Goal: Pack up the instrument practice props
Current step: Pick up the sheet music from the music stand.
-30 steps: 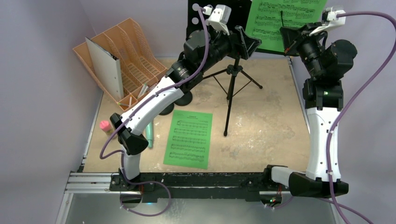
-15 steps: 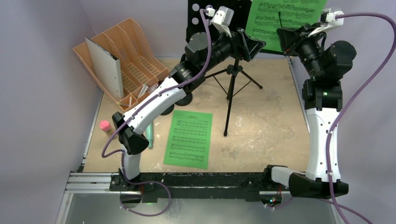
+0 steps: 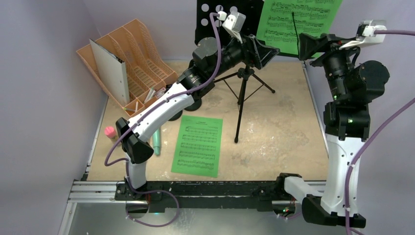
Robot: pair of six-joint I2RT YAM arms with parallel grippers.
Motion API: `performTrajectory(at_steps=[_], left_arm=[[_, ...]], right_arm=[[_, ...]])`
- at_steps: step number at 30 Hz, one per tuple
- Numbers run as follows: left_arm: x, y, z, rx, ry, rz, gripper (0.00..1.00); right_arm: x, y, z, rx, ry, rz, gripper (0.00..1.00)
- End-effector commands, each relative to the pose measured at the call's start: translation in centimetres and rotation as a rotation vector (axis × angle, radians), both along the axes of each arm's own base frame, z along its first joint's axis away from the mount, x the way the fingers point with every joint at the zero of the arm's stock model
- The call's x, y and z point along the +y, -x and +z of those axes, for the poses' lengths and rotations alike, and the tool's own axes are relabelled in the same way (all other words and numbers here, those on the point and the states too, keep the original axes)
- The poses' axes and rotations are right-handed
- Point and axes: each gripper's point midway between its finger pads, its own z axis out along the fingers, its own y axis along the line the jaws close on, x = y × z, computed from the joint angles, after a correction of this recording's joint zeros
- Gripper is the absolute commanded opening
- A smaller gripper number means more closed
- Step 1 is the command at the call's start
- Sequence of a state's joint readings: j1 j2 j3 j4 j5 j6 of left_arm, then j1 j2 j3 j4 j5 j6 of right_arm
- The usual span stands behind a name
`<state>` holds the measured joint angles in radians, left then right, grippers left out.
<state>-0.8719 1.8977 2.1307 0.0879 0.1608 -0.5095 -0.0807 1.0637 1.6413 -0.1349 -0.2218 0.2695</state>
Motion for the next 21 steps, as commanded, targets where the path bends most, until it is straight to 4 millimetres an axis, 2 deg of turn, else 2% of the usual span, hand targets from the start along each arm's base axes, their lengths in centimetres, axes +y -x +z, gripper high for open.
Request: performTrajectory(at_steps=[1,6,12,16,19,21], left_arm=[[1.1,1.5,1.8,-0.051,0.008,-0.023,0.73],[1.3,2.0,1.5,-0.047,0.009,-0.032,0.74],[2.0,2.4,1.2,-0.039,0.006,-0.023,0.74],[1.8,2.7,1.0,-0.022,0.006,-0.037,0.74],[1.4,3.1,1.0,-0.020,0.005,-0.047,0.74],[1.2,3.3,1.0,-0.018,0.005,-0.052,0.74]], right_arm=[[-2.0,0.1,-0.6,0.060,-0.055,-0.107,0.72],[-3.3,0.6,-0.1,0.060,-0.083,-0.178,0.76],[-5.5,-1.0,-0.7,0.089,-0.074,-0.243,0.82],[-7.3,-1.1,-0.4,0.081,-0.070,-0.183,0.82],[-9.2,-1.0,-1.1,0.103,-0.074,-0.094,0.80],[-9.4,-0.4,-2.0,0.102,-0.086,0.008,0.80]])
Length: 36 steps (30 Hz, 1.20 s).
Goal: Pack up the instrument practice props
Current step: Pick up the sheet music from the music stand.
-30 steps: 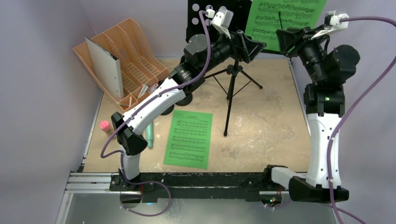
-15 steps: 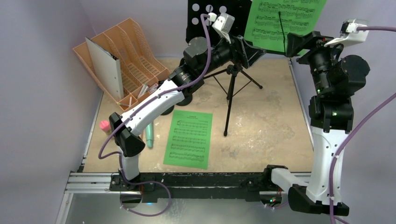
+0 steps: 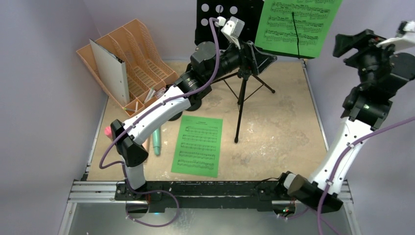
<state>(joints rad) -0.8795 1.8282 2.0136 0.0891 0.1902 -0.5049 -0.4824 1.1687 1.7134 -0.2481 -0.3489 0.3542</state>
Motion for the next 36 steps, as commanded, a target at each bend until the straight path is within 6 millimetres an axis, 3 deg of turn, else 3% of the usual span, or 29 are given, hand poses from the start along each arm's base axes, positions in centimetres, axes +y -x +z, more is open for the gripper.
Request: performTrajectory(at_steps=[1,4,8,14,23,32,36], left_arm=[[0.7,1.9,2.9,-0.038,0.052,-0.019,0.74],[0.1,2.2,3.1,-0.039,0.058,-0.029,0.74],[-0.9,2.0,3.3,-0.041,0.069,-0.025,0.74],[-2.3,1.4,4.5,-0.027,0.137,-0.013,0.73],[-4.4,-1.5,4.1,0.088,0.258,0.044,0.72],[-5.6,-0.9,4.1,0.083,0.308,-0.031,0.71],[-4.5,-0.4,3.8,0.061,0.278,-0.010,0.71]], right_arm=[[2.3,1.8,0.5,-0.065,-0.013,0.321,0.79],[3.9,2.7,-0.4,-0.079,-0.027,0.464,0.78],[4.7,3.1,-1.1,-0.079,-0.013,0.521,0.78],[4.4,2.5,-1.7,-0.079,-0.015,0.558,0.77],[3.3,1.3,-1.2,-0.109,-0.017,0.545,0.75],[2.7,-0.2,-1.7,-0.113,-0.041,0.567,0.75],[3.4,-1.4,-2.4,-0.106,-0.049,0.575,0.76]])
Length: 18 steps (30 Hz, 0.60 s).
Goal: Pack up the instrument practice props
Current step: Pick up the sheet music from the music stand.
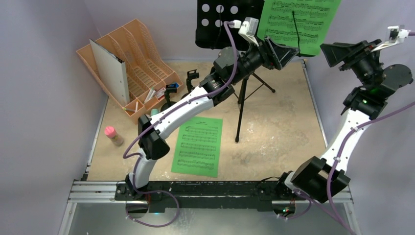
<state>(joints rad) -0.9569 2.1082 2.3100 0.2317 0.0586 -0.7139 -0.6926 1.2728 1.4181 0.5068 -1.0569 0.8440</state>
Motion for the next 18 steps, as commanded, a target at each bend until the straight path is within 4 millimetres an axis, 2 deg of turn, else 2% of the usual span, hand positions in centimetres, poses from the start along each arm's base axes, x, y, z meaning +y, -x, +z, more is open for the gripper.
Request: performTrajectory(at_steps=[1,6,10,18], left_arm=[[2.3,0.8,1.8,-0.055,0.017,0.033,0.71],[4.7,1.9,2.7,-0.101,-0.020,0.082,0.71],[5.8,2.0,2.6,-0.110,-0.042,0.111,0.72],[6.8,2.4,2.3,-0.108,-0.072,0.128,0.72]], right_arm=[[1.4,-0.6,0.8,-0.045,0.031,0.018,0.76],[3.2,-1.6,0.2,-0.032,0.027,0.058,0.76],[3.9,-1.8,0.1,-0.028,0.031,0.068,0.76],[5.7,-1.3,0.2,-0.028,0.056,0.107,0.76]])
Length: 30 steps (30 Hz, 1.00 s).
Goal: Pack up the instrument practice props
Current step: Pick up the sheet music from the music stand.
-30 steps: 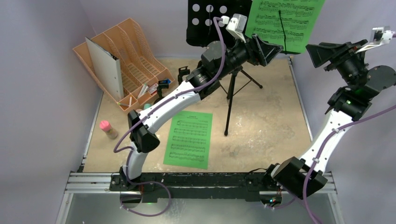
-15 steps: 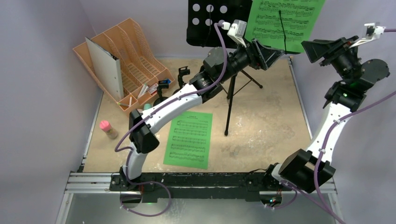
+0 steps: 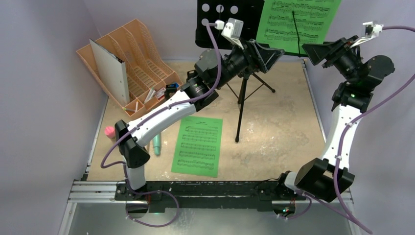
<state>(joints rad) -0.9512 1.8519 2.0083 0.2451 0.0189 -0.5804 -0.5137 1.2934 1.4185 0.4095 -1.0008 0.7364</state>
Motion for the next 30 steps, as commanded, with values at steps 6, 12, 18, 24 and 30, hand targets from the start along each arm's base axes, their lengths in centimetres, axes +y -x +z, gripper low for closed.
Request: performTrajectory(at_steps=[6,12,18,24,30], left_arm=[[1.7,0.6,1.6,-0.035,0.006,0.031,0.72],[1.7,0.6,1.5,-0.030,0.006,0.029,0.72],[1.5,0.7,1.5,-0.019,0.016,0.020,0.72],[1.5,0.8,1.6,-0.010,0.023,0.015,0.72],[0.9,0.4,1.7,0.006,0.037,0.005,0.71]], right_arm=[[2.8,2.0,2.1,-0.073,0.061,0.039,0.75],[4.1,3.7,2.8,-0.095,0.071,0.055,0.75],[5.1,4.6,2.8,-0.097,0.060,0.073,0.74],[5.9,5.1,2.5,-0.091,0.053,0.084,0.73],[5.3,4.7,2.7,-0.071,0.043,0.036,0.74]])
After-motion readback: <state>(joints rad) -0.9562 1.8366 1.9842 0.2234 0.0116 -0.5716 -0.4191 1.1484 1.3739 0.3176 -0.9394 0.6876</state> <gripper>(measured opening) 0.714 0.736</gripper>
